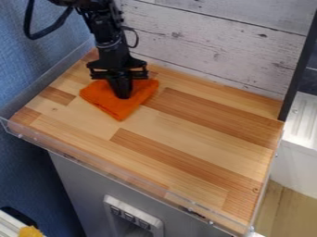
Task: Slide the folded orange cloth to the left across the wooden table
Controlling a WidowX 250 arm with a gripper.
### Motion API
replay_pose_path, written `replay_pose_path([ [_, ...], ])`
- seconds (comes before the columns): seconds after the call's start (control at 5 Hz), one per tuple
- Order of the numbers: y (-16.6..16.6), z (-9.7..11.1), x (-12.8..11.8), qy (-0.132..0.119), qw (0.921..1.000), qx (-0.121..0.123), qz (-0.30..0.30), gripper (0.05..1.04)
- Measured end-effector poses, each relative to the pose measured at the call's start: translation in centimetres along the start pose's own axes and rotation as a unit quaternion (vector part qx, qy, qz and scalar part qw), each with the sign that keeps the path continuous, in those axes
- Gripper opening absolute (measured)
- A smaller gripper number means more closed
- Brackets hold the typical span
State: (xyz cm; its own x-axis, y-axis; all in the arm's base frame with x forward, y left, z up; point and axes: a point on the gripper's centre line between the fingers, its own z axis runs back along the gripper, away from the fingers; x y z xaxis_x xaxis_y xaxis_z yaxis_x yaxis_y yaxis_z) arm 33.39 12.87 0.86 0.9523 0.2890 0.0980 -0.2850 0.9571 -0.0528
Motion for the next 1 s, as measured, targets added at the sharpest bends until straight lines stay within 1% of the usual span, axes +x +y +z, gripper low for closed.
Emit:
replay_pose_path([
  [0.2,1.0,0.1,-0.3,0.007,0.9978,0.021,-0.063,0.058],
  [0.4,2.3,0.5,-0.5,0.024,0.9929,0.039,-0.11,0.058],
  [0.6,3.5,0.6,-0.9,0.042,0.9878,0.051,-0.141,0.058],
  [0.8,3.9,0.5,-1.2,0.059,0.9827,0.051,-0.168,0.058],
  [1.0,4.6,0.6,-1.9,0.074,0.9801,0.045,-0.179,0.058],
])
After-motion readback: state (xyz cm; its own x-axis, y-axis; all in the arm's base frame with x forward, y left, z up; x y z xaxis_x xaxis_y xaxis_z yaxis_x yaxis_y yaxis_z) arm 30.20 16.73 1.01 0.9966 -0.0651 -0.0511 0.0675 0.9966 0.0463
